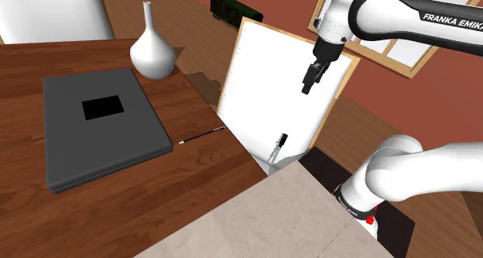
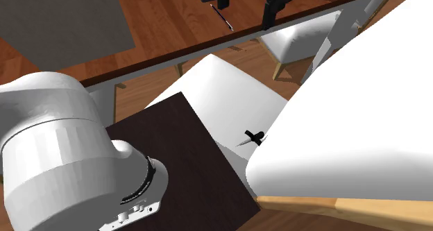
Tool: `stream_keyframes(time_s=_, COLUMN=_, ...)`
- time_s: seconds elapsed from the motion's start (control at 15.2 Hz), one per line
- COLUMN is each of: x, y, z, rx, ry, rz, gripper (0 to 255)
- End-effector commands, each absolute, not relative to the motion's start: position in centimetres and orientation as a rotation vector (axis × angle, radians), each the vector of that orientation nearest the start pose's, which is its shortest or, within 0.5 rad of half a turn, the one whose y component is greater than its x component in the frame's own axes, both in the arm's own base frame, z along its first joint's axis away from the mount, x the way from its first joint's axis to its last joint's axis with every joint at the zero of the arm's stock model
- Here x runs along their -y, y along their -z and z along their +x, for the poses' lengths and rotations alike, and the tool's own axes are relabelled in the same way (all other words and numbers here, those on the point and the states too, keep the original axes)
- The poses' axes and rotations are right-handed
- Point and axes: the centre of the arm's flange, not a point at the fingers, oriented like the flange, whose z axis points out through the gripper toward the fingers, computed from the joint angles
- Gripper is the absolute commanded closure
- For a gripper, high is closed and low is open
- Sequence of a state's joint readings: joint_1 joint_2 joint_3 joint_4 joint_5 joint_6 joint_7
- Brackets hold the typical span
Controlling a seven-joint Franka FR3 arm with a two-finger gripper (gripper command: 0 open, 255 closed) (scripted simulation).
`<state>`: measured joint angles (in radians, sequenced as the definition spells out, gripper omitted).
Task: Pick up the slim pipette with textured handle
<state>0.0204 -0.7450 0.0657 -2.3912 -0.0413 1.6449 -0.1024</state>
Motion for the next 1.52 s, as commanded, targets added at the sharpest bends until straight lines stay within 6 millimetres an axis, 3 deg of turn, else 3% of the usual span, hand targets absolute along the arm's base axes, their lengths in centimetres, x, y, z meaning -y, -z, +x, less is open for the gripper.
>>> stream_keyframes(time_s=0.0, x=-2.9, y=-56.7, z=32.2, rx=0.281, ry=-0.006, rz=-3.215, gripper=0)
stream_keyframes(time_s=0.73, x=-0.3, y=-42.6, z=33.6, rx=-0.579, ry=0.083, rz=-3.176, gripper=0)
stream_keyframes(time_s=1.45, x=2.9, y=-28.5, z=34.6, rx=-1.394, ry=0.165, rz=-2.902, gripper=0)
